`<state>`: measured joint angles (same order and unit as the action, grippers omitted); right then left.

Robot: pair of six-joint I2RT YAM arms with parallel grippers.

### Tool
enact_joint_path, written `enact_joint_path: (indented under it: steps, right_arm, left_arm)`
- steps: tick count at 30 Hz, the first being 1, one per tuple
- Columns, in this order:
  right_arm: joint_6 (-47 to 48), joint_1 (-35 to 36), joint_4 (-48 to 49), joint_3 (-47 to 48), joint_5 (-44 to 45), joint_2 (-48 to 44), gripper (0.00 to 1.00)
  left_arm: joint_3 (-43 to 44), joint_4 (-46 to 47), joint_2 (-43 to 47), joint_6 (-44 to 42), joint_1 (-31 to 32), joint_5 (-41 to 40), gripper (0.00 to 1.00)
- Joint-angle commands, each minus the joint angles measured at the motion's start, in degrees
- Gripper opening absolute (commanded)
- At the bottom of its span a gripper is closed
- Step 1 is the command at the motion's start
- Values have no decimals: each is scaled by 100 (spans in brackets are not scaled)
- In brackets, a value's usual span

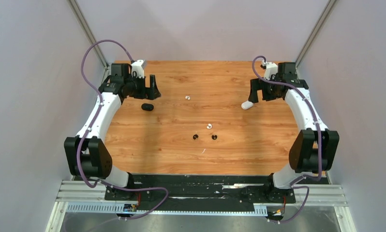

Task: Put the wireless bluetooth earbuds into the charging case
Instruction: Pick up the charging case from the center of the board.

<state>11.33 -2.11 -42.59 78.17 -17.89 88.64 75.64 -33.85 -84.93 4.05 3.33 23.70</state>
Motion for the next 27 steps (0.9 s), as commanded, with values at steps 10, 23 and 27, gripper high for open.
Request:
enact_joint_path:
  steps: [10,23,27]
  right_arm:
    - [5967,87,-994,1234,-2373,1721,86]
    - [10223,112,-2232,1629,-1230,2781,72]
    - [10341,175,-2126,1963,-1220,3070,72]
  left_arm:
    - [-74,352,-39,25,-8,726,100]
    - [19,325,254,-81,-2,803,100]
    - [74,256,232,-158,-6,793,100]
